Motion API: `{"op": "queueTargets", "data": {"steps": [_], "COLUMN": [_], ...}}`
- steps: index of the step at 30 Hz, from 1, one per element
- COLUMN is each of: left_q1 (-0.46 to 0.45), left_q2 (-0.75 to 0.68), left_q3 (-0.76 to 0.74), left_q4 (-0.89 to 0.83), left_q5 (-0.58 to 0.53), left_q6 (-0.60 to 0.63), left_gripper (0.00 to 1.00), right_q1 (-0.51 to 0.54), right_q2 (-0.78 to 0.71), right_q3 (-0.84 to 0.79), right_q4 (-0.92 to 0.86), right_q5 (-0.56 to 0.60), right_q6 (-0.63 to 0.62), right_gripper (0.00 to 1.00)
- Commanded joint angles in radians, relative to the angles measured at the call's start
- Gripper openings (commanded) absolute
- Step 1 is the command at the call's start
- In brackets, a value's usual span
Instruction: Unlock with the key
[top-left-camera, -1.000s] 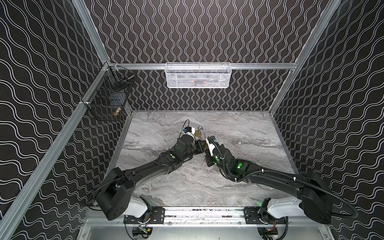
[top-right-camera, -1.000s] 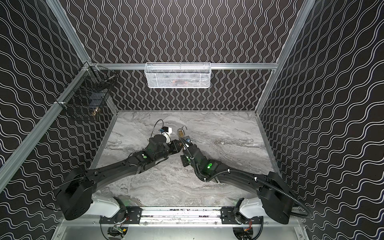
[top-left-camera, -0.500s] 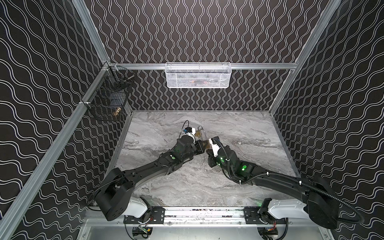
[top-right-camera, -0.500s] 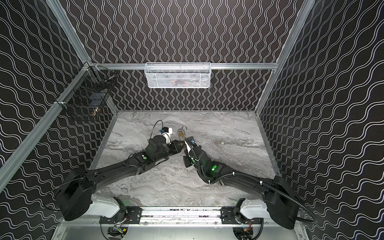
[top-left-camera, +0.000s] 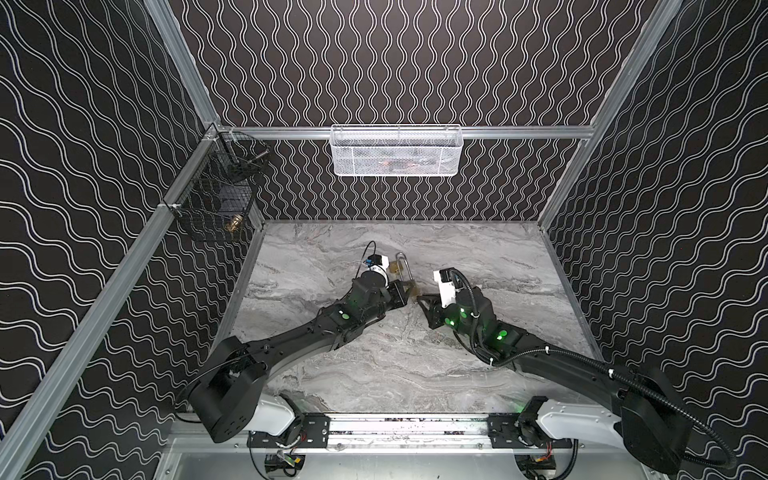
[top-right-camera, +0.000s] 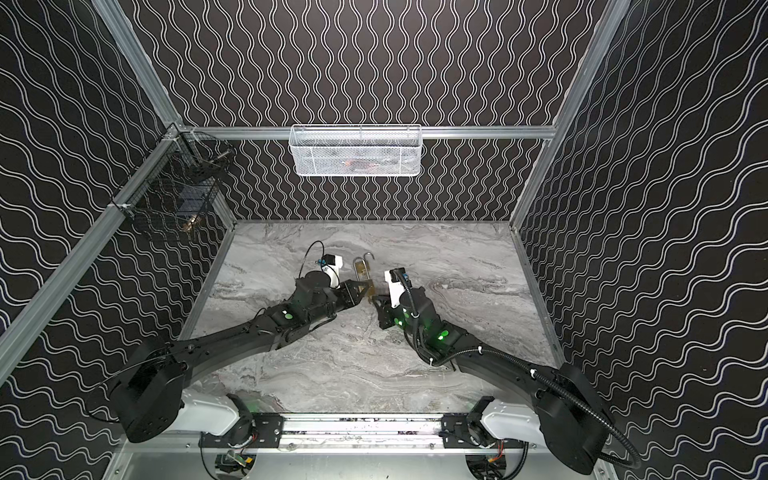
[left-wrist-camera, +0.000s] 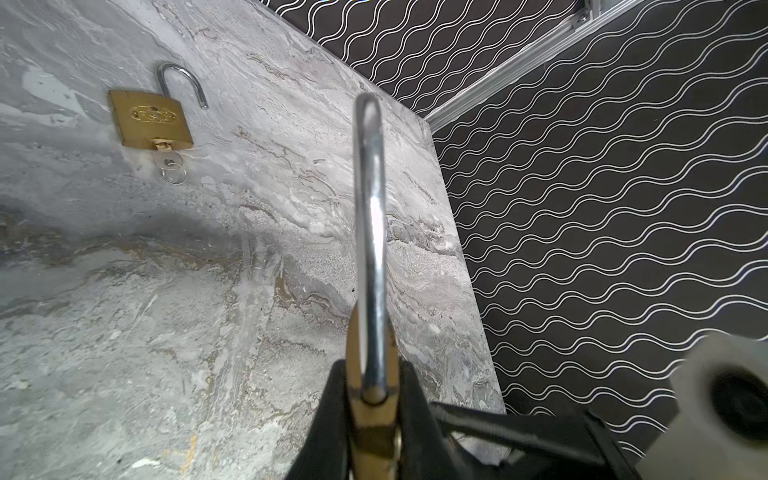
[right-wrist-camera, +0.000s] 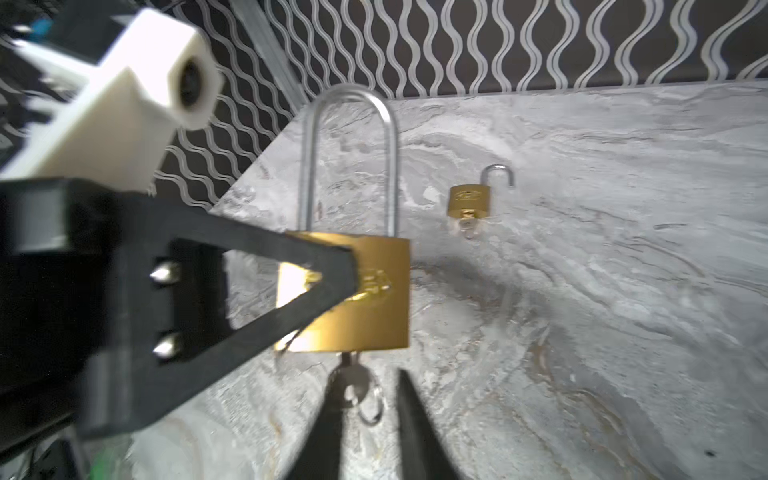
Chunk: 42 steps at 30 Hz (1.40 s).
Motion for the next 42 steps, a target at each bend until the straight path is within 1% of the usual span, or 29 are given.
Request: {"op": "queueTargets", "data": {"steps": [1, 7, 9, 12, 13, 15, 25, 28, 35, 42], "left_q1": [0.002, 0.002, 0.001, 0.002, 0.003, 0.003, 0.003, 0.003, 0.003, 0.003], "left_q2": [-0.001, 0.009, 0.005, -0.001, 0.000, 0.004, 0.009, 0.008, 0.009, 0.009], "left_q3": [0.012, 0.011, 0.014, 0.014, 0.015, 0.015, 0.015, 0.012, 0.012, 0.015], "left_q4": [0.083, 0.100, 0.092, 0.091, 0.091, 0.096, 0.106, 0.108, 0.118, 0.111], "left_q5": [0.000, 0.009, 0.007, 0.005, 0.006, 0.010, 0.016, 0.016, 0.017, 0.016], "left_q6": [0.007, -0.002, 0.002, 0.005, 0.004, 0.003, -0.002, -0.004, -0.007, -0.003], "left_gripper": [0.00, 0.00, 0.00, 0.00, 0.00, 0.00, 0.00, 0.00, 0.00, 0.00], "right_q1": [0.010, 0.034, 0.034, 0.035, 0.038, 0.038, 0.054, 0.055, 0.063, 0.071], "right_q2": [0.005, 0.087, 0.109, 0.131, 0.135, 0.140, 0.188, 0.197, 0.222, 0.228], "right_q3": [0.019, 0.088, 0.103, 0.125, 0.129, 0.131, 0.174, 0.179, 0.209, 0.210], "right_q4": [0.004, -0.069, -0.089, -0.110, -0.114, -0.110, -0.147, -0.152, -0.174, -0.171], "right_q5": [-0.011, 0.063, 0.082, 0.091, 0.097, 0.100, 0.096, 0.092, 0.087, 0.077], "right_q6": [-0.026, -0.036, -0.035, -0.040, -0.039, -0.038, -0.050, -0.051, -0.062, -0.069], "right_gripper": [0.43, 0.44, 0.40, 0.26, 0.26, 0.27, 0.28, 0.30, 0.31, 0.38]}}
